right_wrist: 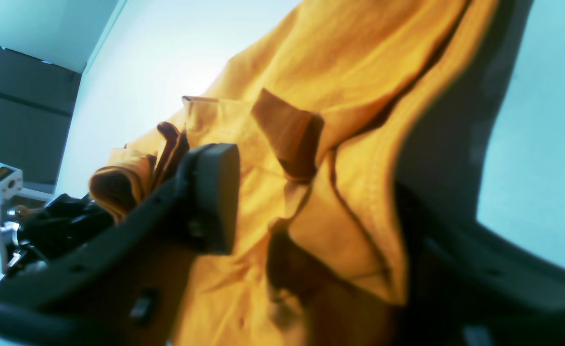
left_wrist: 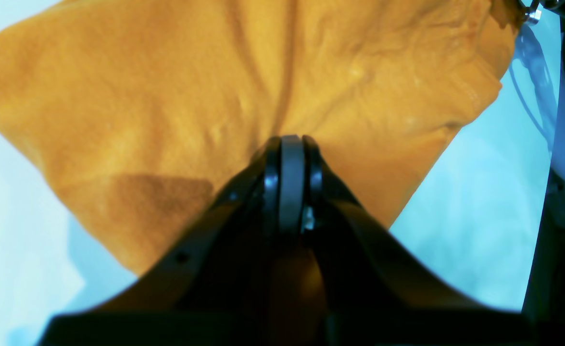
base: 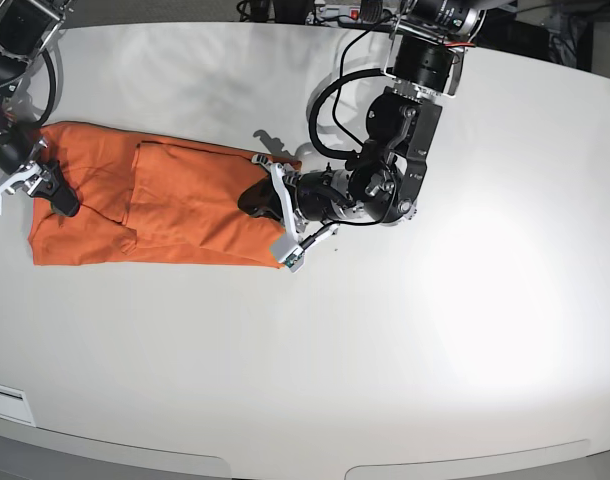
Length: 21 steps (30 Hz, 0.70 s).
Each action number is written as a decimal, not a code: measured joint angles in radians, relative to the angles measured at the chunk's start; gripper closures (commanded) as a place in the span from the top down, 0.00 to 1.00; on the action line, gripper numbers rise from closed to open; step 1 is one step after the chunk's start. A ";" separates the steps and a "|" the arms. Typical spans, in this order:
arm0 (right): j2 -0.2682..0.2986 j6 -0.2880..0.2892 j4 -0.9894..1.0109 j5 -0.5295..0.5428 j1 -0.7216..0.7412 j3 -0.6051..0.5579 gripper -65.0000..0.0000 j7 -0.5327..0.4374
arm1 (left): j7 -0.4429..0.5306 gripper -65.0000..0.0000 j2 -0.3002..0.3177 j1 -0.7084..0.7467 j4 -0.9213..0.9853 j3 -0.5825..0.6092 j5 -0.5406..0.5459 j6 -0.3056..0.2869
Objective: Fold the T-shirt properly
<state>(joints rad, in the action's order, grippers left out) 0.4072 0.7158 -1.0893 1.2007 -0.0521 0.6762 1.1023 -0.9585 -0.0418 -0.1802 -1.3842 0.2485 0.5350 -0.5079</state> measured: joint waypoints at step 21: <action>0.063 -0.023 -0.240 -0.190 -0.014 -0.008 0.00 0.035 | -0.142 0.47 0.003 0.000 -0.204 0.000 0.232 -0.102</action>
<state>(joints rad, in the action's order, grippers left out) 0.4702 0.6930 -1.3296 1.0111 -0.0666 0.6685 1.1374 -1.1004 -0.0383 -0.1806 -1.5887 0.2485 0.7666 -0.6102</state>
